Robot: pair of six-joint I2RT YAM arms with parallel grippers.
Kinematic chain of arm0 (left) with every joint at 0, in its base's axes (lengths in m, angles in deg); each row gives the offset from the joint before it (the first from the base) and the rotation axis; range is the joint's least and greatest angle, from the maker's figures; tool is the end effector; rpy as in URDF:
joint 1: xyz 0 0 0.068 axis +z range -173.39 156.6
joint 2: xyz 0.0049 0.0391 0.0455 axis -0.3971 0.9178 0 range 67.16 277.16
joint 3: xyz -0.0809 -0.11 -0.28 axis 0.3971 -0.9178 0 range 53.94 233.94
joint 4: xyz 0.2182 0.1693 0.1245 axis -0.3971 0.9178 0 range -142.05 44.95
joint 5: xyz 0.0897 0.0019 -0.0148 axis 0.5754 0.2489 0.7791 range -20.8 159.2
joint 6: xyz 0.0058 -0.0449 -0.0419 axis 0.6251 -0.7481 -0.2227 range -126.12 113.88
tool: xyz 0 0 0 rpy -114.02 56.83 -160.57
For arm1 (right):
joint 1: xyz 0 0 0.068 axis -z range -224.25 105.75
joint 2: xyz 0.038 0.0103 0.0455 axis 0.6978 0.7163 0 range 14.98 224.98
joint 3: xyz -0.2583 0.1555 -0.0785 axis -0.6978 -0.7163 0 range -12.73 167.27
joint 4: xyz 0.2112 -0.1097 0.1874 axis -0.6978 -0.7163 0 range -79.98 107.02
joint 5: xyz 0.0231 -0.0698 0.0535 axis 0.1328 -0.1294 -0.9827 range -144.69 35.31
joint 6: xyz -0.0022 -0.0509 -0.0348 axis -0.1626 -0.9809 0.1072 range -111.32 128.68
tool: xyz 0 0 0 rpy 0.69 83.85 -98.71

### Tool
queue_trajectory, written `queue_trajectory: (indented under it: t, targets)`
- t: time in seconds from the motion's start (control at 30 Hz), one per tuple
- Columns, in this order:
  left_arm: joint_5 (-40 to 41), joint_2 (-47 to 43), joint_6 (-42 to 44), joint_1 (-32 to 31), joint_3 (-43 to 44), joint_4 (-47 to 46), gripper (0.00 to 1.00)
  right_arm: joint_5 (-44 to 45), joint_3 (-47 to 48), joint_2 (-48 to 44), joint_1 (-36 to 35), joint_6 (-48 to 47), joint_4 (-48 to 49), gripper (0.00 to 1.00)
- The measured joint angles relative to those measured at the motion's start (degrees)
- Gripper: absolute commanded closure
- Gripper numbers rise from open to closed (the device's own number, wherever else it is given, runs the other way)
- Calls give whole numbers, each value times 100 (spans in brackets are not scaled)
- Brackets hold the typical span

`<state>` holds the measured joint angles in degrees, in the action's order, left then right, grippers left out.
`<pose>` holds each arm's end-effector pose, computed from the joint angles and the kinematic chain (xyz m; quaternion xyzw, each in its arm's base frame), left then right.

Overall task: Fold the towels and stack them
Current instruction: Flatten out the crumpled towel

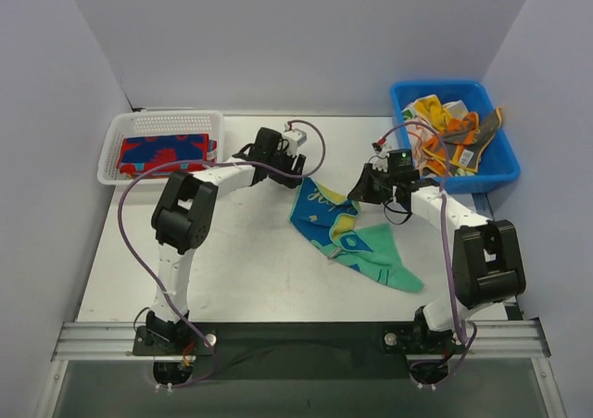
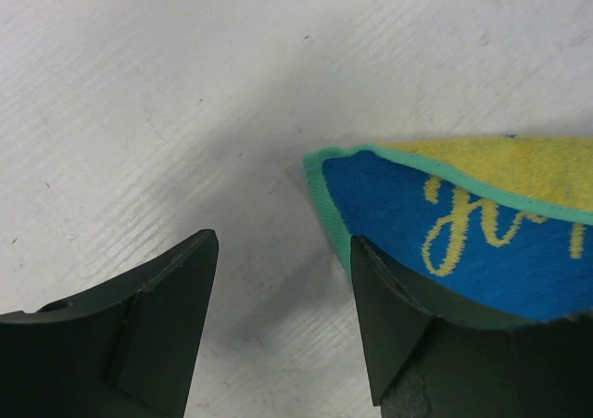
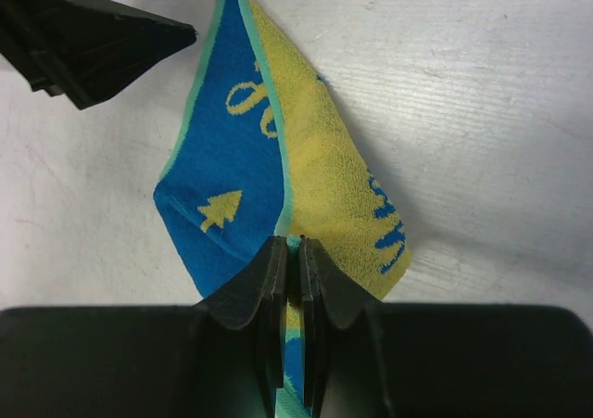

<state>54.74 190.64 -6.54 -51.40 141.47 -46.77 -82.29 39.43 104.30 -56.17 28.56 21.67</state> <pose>0.4769 -0.2668 0.1675 0.2658 0.8651 -0.2117 0.3690 0.3675 0.0996 0.2286 -0.0554 0.8574 0.3291 0.3918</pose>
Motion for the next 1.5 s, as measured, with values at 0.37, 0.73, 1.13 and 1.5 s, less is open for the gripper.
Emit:
queue_trajectory:
  t: [0.37, 0.73, 1.13, 1.5]
  targets:
    - [669, 413, 393, -352, 603, 761, 47, -195, 87, 212, -131, -52, 107, 100]
    - [2815, -549, -1261, -1397, -925, 494, 48, -295, 90, 260, -179, -42, 142, 100]
    - [3049, -2339, -2988, -2037, -2999, 1121, 44, -494, 199, 385, -444, -243, 92, 100]
    - [3171, -2594, -3327, -1934, -3139, 1746, 28, -435, 262, 970, -540, -461, -20, 100]
